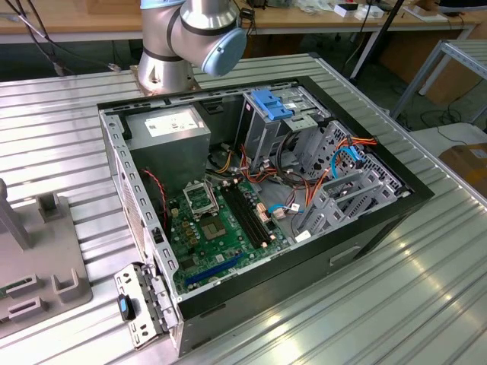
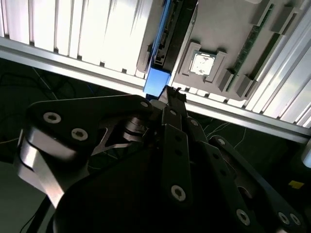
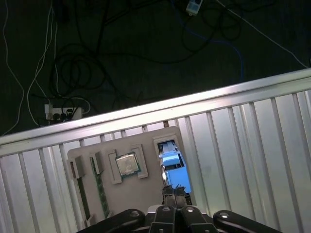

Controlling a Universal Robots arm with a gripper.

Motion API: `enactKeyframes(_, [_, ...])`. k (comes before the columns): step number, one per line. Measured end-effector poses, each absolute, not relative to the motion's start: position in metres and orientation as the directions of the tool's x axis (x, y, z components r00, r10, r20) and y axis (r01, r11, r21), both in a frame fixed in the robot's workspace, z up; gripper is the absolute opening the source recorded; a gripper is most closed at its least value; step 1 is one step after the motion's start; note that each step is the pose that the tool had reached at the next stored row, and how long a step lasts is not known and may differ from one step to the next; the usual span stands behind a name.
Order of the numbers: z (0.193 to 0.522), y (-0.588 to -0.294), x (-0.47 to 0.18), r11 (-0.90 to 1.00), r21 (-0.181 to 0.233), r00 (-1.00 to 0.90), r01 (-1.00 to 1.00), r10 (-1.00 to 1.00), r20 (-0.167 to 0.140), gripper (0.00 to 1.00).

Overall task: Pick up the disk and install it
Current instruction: 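Pick up the disk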

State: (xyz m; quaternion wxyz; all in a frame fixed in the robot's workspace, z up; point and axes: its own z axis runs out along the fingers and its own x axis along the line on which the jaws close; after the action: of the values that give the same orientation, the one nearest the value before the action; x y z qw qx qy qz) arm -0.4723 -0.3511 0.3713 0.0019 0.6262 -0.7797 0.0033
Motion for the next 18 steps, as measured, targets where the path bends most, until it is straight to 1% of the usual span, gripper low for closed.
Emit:
enactKeyframes(2, [0.3714,-0.3511,-0.4723,0.213,-0.008,-0.213,-0.977,-0.977,0.006,0.11])
enactKeyframes(9, [0.3693,-0.3511,-0.4751,0.195,-0.058,-0.195,-0.979,-0.981,-0.006,0.11])
enactKeyframes(10, [0.3688,-0.3511,-0.4768,0.193,-0.059,-0.193,-0.979,-0.981,-0.011,0.11])
enactKeyframes(11, [0.3683,-0.3511,-0.4789,0.191,-0.058,-0.19,-0.98,-0.982,-0.024,0.11])
enactKeyframes(12, [0.3677,-0.3511,-0.4799,0.19,-0.057,-0.188,-0.98,-0.982,-0.031,0.11])
enactKeyframes(15, [0.3677,-0.3511,-0.48,0.189,-0.057,-0.188,-0.98,-0.982,-0.03,0.11])
enactKeyframes(18, [0.3674,-0.351,-0.48,0.19,-0.044,-0.188,-0.981,-0.982,-0.032,0.11])
